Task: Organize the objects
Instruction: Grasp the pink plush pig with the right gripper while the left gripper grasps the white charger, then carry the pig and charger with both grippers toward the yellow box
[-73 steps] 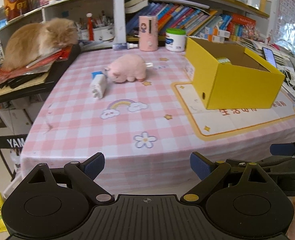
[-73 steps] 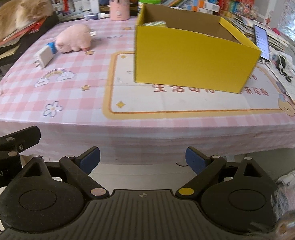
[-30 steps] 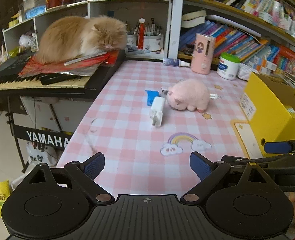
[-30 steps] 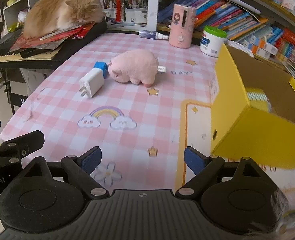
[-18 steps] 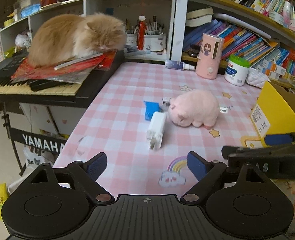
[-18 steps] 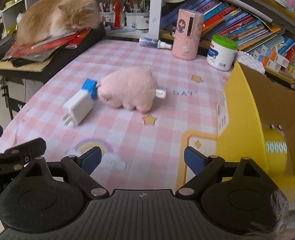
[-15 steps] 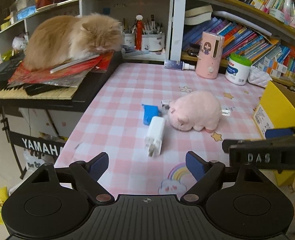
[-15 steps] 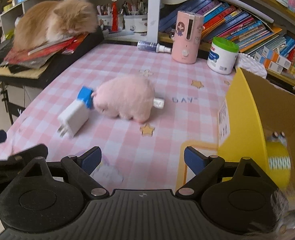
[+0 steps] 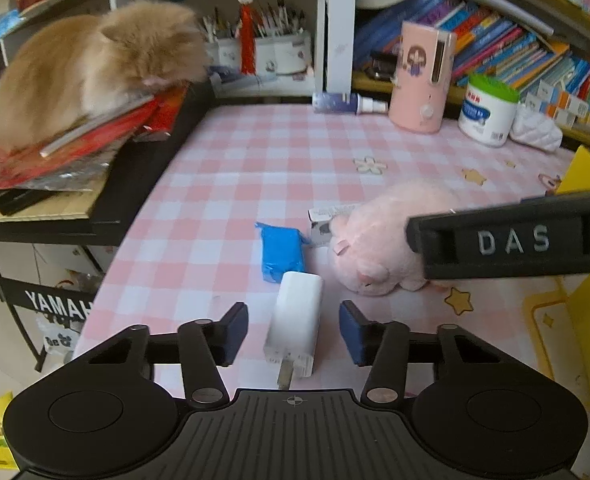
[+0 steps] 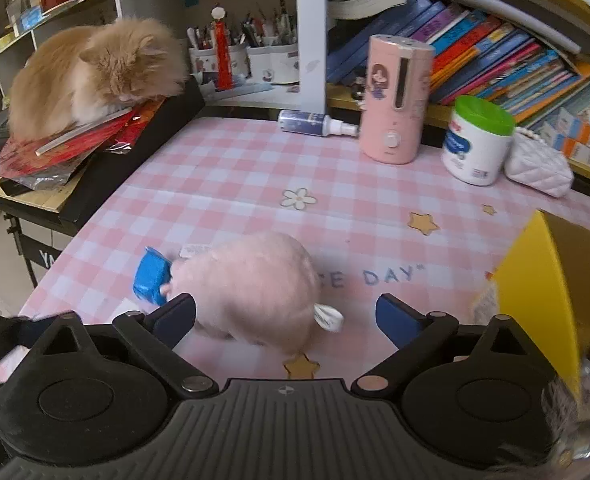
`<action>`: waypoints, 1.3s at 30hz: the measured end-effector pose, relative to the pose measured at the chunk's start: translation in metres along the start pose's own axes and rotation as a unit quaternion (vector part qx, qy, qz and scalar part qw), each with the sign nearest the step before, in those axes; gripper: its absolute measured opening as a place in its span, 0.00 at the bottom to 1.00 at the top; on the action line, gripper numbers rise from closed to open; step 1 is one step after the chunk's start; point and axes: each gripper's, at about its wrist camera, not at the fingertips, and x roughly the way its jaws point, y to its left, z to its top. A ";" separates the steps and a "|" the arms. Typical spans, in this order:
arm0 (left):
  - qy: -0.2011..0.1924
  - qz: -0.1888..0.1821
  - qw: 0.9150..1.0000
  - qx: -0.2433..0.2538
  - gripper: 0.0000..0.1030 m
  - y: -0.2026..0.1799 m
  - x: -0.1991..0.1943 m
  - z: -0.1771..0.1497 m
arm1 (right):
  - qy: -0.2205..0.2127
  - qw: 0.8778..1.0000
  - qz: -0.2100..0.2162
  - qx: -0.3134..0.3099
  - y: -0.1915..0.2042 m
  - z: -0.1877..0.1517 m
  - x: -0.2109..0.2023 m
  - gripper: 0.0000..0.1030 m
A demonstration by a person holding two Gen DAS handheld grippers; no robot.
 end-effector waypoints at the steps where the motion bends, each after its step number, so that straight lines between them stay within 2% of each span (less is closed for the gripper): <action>1: 0.005 -0.001 1.000 0.001 0.41 0.000 0.004 0.000 | 0.003 1.000 0.003 -0.001 0.001 0.002 0.004 0.97; 3: 0.012 -0.004 1.000 0.000 0.36 0.002 0.011 0.001 | 0.008 1.000 0.011 -0.004 0.004 0.007 0.012 0.98; 5: 0.020 -0.008 1.000 -0.001 0.26 0.003 0.016 0.000 | 0.013 1.000 0.016 -0.010 0.007 0.010 0.020 1.00; 6: 0.024 -0.013 1.000 -0.001 0.24 0.004 0.018 0.000 | 0.015 1.000 0.018 -0.014 0.009 0.011 0.023 1.00; 16: 0.025 -0.018 0.999 -0.017 0.24 0.013 0.007 -0.003 | 0.051 0.998 0.033 -0.032 0.021 0.016 0.058 1.00; 21: 0.011 -0.023 0.999 -0.029 0.24 0.019 -0.004 -0.001 | 0.052 0.997 0.039 -0.031 0.024 0.014 0.066 1.00; 24: 0.001 -0.029 0.999 -0.031 0.24 0.020 -0.011 0.000 | 0.052 0.997 0.045 -0.031 0.023 0.013 0.068 0.95; 30: -0.019 -0.048 0.998 -0.041 0.23 0.021 -0.030 0.000 | 0.039 0.998 0.048 -0.015 0.016 0.010 0.047 0.82; 31: -0.022 -0.050 0.998 -0.042 0.23 0.021 -0.034 -0.001 | 0.034 0.998 0.044 -0.009 0.013 0.009 0.041 0.76; 39: -0.044 -0.063 0.996 -0.054 0.23 0.021 -0.065 -0.014 | 0.006 0.999 0.028 0.027 -0.003 -0.008 -0.009 0.75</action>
